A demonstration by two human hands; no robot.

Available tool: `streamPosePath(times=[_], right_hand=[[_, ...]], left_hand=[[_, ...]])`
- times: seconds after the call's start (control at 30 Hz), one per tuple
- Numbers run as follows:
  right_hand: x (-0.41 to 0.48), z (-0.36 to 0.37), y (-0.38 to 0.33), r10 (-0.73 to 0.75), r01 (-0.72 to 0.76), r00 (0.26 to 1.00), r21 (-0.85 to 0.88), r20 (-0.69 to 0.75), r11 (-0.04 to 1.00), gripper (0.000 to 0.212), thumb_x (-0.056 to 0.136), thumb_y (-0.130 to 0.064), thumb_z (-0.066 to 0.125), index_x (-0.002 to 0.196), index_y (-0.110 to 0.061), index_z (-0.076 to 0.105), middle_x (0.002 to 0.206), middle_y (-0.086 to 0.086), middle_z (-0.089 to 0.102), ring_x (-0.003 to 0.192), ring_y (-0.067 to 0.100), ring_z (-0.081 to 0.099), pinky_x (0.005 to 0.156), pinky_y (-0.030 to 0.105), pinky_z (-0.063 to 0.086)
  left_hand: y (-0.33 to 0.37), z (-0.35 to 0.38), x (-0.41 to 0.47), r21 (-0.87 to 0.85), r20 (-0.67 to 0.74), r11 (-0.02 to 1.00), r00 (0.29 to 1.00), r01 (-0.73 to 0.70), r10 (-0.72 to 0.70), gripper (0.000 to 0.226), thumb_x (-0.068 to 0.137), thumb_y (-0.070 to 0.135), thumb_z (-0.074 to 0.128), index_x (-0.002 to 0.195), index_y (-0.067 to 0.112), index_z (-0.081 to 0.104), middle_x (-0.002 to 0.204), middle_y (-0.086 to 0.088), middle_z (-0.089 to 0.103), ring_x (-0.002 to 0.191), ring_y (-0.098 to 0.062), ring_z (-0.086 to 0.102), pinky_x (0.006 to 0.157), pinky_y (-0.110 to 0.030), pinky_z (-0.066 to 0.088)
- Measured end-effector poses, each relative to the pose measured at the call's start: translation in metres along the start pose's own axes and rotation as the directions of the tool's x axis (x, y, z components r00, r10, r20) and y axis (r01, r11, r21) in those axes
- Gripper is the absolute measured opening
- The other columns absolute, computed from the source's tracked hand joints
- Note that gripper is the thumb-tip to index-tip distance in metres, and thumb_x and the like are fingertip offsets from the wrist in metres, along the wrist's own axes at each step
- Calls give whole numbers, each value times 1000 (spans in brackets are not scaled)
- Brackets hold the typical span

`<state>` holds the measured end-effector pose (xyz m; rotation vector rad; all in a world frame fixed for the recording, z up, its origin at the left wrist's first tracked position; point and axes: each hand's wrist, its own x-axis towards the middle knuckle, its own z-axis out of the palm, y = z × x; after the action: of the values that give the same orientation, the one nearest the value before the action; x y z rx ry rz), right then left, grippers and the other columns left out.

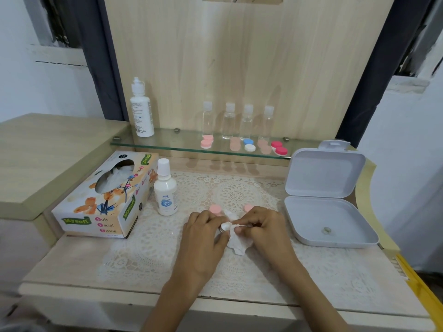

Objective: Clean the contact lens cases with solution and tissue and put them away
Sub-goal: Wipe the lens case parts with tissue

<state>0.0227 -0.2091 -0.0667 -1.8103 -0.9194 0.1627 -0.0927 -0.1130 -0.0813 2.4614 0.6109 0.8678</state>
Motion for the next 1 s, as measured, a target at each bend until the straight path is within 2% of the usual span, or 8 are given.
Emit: streamPosePath(times=[0.07,0.13,0.33,0.5,0.67,0.8,0.9,1.0], right_hand=[[-1,-2,2,64,-65,998,141,12,988,21,71,2,74,75,-18,79,75,-1,70,73,13,65,66,24,50],[-2,-3,2,114,-114,993,212,11,971,19,76,1,72,78,-17,79,77,-2,72,73,13,66,64,25,50],[-7,-4,-1,2,11,987,84,-159,996,23,76,3,70,76,-19,75,79,-14,71,78,6,66,70,20,52],[-6,-7,-2,-16,47,970,121,-243,992,26,76,8,68,76,-17,73,76,-15,70,78,4,65,69,15,50],[-6,-7,-2,-47,88,965,151,-256,985,26,77,9,65,79,-17,72,79,-13,70,81,6,64,70,15,48],[-8,-5,0,-148,177,958,103,-244,979,28,78,8,66,84,-19,74,85,-12,71,86,8,64,74,22,50],[-8,-5,-1,-260,262,940,-18,-221,965,32,77,8,69,86,-23,74,84,-14,70,86,7,64,70,18,49],[-8,-8,-9,-275,279,942,-8,-191,960,33,75,11,69,83,-21,74,84,-12,71,84,7,65,69,24,53]], left_hand=[[0,1,1,3,-3,1000,1000,1,-1,26,88,23,60,113,22,66,108,5,57,104,-14,43,92,-29,37],[-1,2,1,14,-6,1000,1000,-1,1,26,87,23,61,112,21,66,107,5,58,103,-15,44,91,-30,38],[0,1,-1,8,-28,1000,1000,-1,1,39,79,43,43,100,24,69,96,7,60,93,-16,48,81,-32,43],[2,-2,0,-22,7,999,999,45,-45,39,83,29,61,123,26,58,100,11,57,102,-11,44,92,-26,37],[5,-8,3,-142,-34,984,993,107,-113,37,80,24,66,117,26,61,97,14,57,98,-5,47,82,-6,31],[7,-17,7,-246,-22,963,993,111,-120,28,80,21,67,108,25,66,100,14,60,96,-1,55,87,-25,47],[8,-29,4,-276,-21,955,993,109,-120,23,81,18,67,104,24,68,99,15,62,95,2,57,85,-21,47],[0,-46,-1,-265,-13,959,994,101,-109,23,82,15,66,100,30,67,98,15,63,93,2,58,82,-16,45]])
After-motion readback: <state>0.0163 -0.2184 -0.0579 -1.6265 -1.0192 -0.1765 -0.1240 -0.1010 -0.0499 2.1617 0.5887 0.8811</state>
